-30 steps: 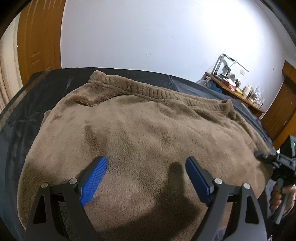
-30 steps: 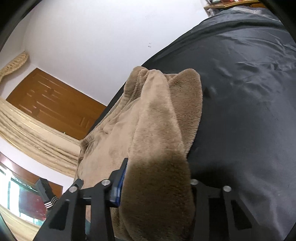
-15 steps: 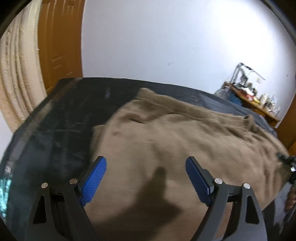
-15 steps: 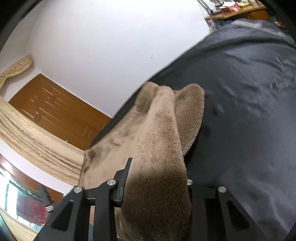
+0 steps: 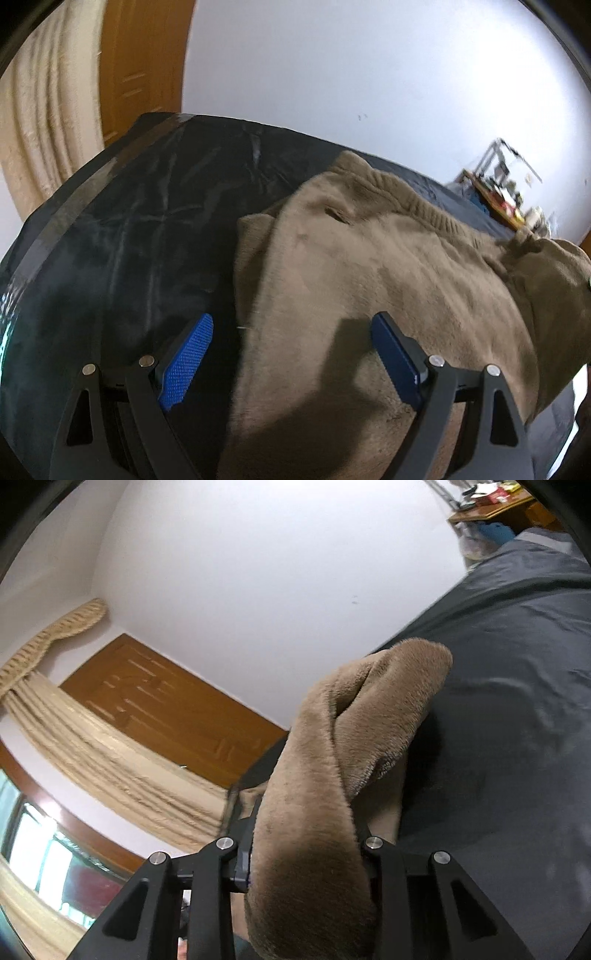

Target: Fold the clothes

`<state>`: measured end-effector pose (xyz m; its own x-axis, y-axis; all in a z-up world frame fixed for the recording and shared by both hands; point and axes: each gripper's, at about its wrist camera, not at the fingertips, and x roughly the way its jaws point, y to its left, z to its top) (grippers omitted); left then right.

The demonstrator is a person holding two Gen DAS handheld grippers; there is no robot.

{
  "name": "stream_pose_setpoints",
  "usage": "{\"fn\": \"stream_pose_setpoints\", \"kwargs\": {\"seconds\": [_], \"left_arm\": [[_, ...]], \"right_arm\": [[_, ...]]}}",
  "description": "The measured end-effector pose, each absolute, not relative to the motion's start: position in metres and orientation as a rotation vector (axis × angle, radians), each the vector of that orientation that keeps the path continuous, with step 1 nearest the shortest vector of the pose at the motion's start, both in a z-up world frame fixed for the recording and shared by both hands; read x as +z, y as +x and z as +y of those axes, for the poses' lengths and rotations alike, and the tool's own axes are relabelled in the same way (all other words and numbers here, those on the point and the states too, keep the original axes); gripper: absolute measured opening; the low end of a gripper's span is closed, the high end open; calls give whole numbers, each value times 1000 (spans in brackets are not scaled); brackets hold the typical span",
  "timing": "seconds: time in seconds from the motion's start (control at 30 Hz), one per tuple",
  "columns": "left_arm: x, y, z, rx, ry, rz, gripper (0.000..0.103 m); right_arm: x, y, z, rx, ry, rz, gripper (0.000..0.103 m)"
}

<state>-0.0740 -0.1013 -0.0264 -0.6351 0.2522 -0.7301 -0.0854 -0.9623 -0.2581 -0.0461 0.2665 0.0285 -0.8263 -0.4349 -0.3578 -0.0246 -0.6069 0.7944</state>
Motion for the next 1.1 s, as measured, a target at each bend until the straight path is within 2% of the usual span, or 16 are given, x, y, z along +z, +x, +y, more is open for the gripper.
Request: {"fn": "stream_pose_setpoints", "kwargs": {"seconds": [0.3,0.47,0.9,1.1], "left_arm": [[-22,-71,-156,2724,-1218,-640,90],[-23,-70,-166,2718,-1206,-732,90],[-18,-62,-183,2706,-1166,-875,90],[-22,-61,-199,2696,-1162,-981,90]], "right_arm": [[55,-80,196,-2363,749,-1169,33],[61,-109,143,-2290,766,-1102,33],[37,-135,14,-2266,963,-698,33],[20,-135,-36,-2289,1010,-419,33]]}}
